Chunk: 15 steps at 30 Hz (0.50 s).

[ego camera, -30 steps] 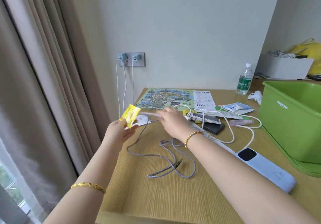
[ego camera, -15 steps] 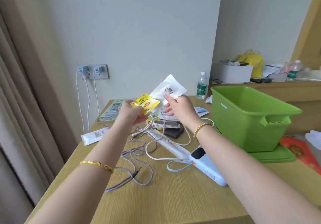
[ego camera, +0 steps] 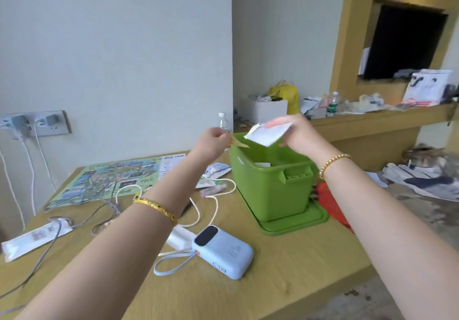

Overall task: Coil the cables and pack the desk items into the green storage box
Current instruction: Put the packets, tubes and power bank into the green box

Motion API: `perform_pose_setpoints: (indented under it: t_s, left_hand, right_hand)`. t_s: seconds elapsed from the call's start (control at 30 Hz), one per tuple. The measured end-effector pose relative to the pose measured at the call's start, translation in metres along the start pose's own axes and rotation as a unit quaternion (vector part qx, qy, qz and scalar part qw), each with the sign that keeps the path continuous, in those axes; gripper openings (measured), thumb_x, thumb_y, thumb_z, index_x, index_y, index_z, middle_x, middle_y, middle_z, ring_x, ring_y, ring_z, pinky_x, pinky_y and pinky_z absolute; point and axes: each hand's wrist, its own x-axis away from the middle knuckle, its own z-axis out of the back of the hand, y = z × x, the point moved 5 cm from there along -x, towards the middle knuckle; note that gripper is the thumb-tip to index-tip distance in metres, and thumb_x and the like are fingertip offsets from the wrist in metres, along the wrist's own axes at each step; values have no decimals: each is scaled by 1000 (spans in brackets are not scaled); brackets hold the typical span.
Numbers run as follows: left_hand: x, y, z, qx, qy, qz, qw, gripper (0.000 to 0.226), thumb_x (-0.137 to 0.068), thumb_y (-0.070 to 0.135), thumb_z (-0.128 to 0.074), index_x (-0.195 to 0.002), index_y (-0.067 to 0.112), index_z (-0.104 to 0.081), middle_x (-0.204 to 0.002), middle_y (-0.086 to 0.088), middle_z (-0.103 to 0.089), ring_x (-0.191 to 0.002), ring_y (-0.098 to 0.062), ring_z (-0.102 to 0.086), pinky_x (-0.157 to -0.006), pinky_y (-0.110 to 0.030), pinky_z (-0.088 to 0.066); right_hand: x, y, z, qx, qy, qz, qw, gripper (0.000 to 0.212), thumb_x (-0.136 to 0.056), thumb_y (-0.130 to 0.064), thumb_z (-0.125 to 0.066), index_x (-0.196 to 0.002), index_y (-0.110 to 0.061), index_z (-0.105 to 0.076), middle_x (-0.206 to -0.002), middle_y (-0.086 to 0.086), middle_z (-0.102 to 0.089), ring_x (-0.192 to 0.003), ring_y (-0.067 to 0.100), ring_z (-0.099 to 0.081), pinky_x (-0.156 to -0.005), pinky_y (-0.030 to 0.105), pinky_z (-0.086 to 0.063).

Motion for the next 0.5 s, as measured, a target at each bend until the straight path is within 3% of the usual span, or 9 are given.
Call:
perform_pose_setpoints:
  t_s: [0.1,0.17,0.2,0.27,0.33,0.43,0.5]
  left_hand:
    - [-2,1,-24,-38,-16,-14,999,30,-91,11,-38,-96,11,-68,-74,0,-58,-58,-10,-47,-42,-9,-34]
    - [-7,6,-34,-64,-16,-16,998,30,-90,11,-38,-98,11,-67,-70,0,-54,-55,-13,-44,-39,-11,-33]
    - [-9,9,-40,-88,-27,-19,996,29,-90,11,-38,-101,11,-65,-74,-3,-55,-57,-15,-47,-45,-15,-38]
    - [-13,12,-52,-131,-46,-17,990,30,-90,10,-39,-107,9,-62,-95,-14,-62,-80,-27,-59,-67,-26,-46]
    - [-17,10,-61,-147,-57,-8,988,29,-90,10,-40,-109,8,-62,-111,-17,-63,-96,-32,-58,-79,-30,-45]
    - [-24,2,-68,-163,-67,5,984,29,-89,12,-41,-109,11,-62,-113,-15,-62,-104,-32,-57,-85,-32,-45]
    - [-26,-4,-73,-189,-80,8,979,28,-88,14,-41,-107,17,-62,-114,-10,-62,-109,-32,-55,-92,-34,-45]
  right_hand:
    - [1,34,5,185,-103,-32,977,43,-88,13,-40,-112,-10,-67,-120,11,-62,-105,30,-58,-84,30,-46]
    - [-1,44,3,214,-130,-44,967,52,-88,13,-32,-120,-12,-64,-131,11,-56,-113,33,-54,-90,32,-43]
    - [-5,45,0,218,-133,-42,966,54,-88,13,-30,-122,-13,-61,-134,11,-53,-115,33,-52,-91,32,-42]
    - [-13,48,-3,214,-130,-37,967,54,-89,12,-29,-127,-14,-57,-136,11,-51,-116,35,-51,-90,34,-43]
    - [-19,53,-7,237,-150,-40,959,56,-90,11,-26,-134,-16,-50,-139,11,-47,-119,37,-49,-90,34,-43]
    - [-19,65,-22,341,-259,-76,900,64,-86,15,-23,-140,-15,-41,-148,8,-37,-130,32,-41,-106,39,-37]
    - [-19,67,-24,380,-293,-94,872,61,-86,16,-24,-136,-11,-47,-148,7,-37,-132,27,-39,-105,35,-37]
